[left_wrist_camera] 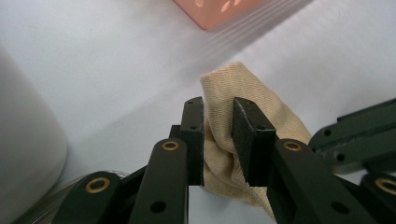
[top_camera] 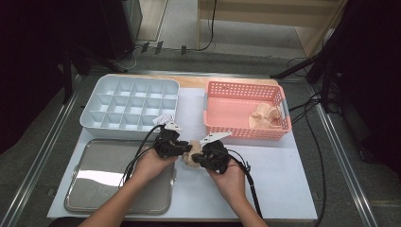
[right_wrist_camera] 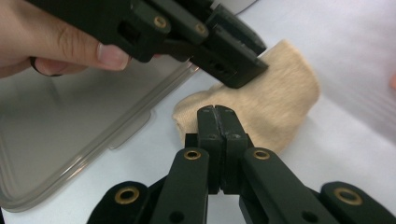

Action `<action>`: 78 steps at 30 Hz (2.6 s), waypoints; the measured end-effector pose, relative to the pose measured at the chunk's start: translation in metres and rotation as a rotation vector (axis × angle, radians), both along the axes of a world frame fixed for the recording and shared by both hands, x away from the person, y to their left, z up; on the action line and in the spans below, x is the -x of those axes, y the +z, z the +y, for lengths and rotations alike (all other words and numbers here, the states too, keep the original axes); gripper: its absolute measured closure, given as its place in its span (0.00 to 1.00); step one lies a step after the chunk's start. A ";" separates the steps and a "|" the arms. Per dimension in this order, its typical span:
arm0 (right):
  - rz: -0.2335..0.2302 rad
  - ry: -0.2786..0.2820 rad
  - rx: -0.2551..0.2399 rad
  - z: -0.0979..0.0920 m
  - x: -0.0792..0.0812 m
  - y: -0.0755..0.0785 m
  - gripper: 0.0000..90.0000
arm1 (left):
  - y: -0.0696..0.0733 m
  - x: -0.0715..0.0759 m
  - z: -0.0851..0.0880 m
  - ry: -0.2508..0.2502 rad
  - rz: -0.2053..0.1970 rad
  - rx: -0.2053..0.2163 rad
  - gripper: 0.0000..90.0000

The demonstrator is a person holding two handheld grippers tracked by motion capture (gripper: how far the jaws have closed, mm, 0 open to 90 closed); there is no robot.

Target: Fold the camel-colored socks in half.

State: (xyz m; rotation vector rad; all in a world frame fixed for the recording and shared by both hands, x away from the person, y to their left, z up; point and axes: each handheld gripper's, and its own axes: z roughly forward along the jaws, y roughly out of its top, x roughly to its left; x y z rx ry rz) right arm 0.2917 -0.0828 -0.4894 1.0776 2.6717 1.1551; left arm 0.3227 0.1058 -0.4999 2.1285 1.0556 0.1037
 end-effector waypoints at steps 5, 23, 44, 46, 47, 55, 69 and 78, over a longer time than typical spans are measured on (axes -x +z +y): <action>-0.005 0.009 0.018 0.003 0.001 -0.009 1.00 | -0.001 -0.001 0.000 0.000 0.004 0.002 0.84; -0.010 -0.003 -0.019 -0.001 0.008 -0.021 1.00 | 0.005 -0.001 -0.001 -0.002 -0.006 0.020 0.74; -0.017 -0.013 0.018 -0.001 0.016 -0.021 1.00 | -0.014 -0.014 -0.007 -0.045 0.113 0.066 0.57; -0.010 -0.016 0.027 -0.001 0.017 -0.021 1.00 | -0.015 -0.014 -0.007 -0.050 0.115 0.067 0.57; -0.005 -0.017 0.030 -0.001 0.018 -0.021 1.00 | -0.015 -0.014 -0.006 -0.051 0.115 0.066 0.57; 0.007 0.004 0.030 0.000 0.022 -0.021 1.00 | -0.015 -0.013 -0.005 -0.061 0.116 0.061 0.56; 0.006 0.015 0.040 0.000 0.019 -0.025 1.00 | -0.012 -0.013 -0.006 -0.081 0.155 0.047 0.49; 0.004 0.017 0.044 0.001 0.019 -0.025 1.00 | -0.013 -0.011 -0.008 -0.091 0.154 0.045 0.44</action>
